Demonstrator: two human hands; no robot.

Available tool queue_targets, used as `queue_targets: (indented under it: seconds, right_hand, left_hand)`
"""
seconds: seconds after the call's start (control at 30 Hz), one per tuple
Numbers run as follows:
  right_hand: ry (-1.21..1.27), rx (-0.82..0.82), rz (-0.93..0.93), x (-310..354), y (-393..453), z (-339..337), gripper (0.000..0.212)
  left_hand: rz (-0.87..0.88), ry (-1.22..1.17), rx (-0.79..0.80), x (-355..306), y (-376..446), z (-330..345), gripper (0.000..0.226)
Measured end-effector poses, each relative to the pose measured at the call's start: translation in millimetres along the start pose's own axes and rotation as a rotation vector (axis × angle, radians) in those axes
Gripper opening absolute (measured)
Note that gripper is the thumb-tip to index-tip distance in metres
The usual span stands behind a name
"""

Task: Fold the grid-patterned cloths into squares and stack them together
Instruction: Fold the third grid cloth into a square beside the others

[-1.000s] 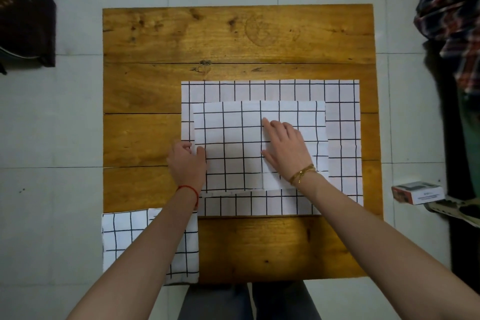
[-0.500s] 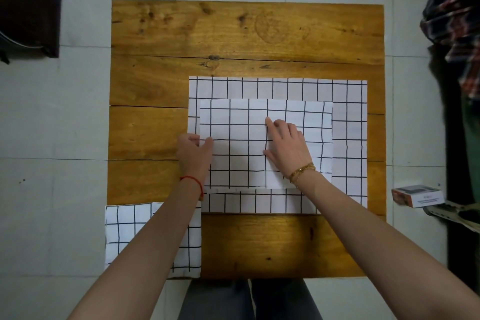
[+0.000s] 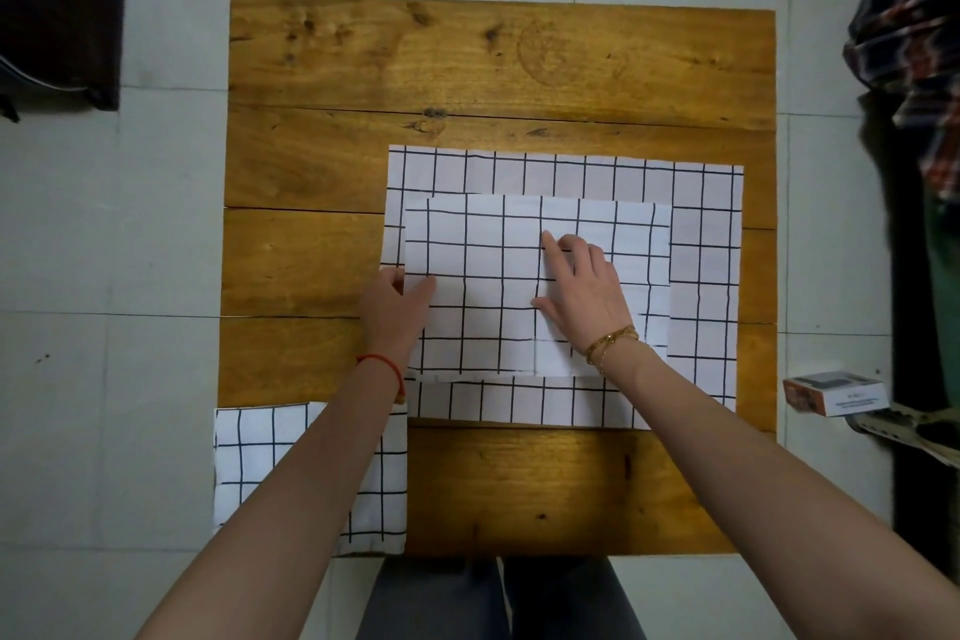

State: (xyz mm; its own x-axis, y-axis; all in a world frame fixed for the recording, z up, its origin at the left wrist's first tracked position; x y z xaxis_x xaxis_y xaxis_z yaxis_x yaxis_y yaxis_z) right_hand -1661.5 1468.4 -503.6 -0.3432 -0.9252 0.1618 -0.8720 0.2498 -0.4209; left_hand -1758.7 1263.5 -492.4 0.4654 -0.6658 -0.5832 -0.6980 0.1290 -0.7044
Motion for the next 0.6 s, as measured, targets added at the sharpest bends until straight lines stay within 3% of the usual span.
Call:
queue_targets:
  seconds: [0.13,0.27,0.47,0.6]
  right_hand:
    - [0.000,0.000,-0.008,4,0,-1,0.085]
    - [0.001,-0.005,-0.007,12,3,-4,0.089]
    - [-0.021,0.037,-0.002,33,12,-4,0.096]
    - [-0.093,0.041,-0.019,48,17,-2,0.098]
  left_hand:
    - [0.119,-0.061,-0.024,-10,-3,-8,0.024]
    - [0.286,-0.051,0.001,-30,-14,-20,0.017]
    - [0.485,-0.065,0.183,-60,-45,-23,0.056]
    - [0.569,0.043,0.113,-65,-50,-23,0.072]
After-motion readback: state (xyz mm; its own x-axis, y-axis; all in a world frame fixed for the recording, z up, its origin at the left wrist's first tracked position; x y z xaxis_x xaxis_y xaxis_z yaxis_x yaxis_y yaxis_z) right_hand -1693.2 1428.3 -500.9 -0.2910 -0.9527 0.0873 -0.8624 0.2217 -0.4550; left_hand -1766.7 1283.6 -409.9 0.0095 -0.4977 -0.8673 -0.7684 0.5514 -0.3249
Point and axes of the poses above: each hand's wrist, its own y-axis towards the middle knuckle, its own z-axis out of the palm, x = y × z, the point moved 6 cm from there along y, towards the middle knuckle, and after that the axes turned 7 degrees about x, right-handed, at the moved point
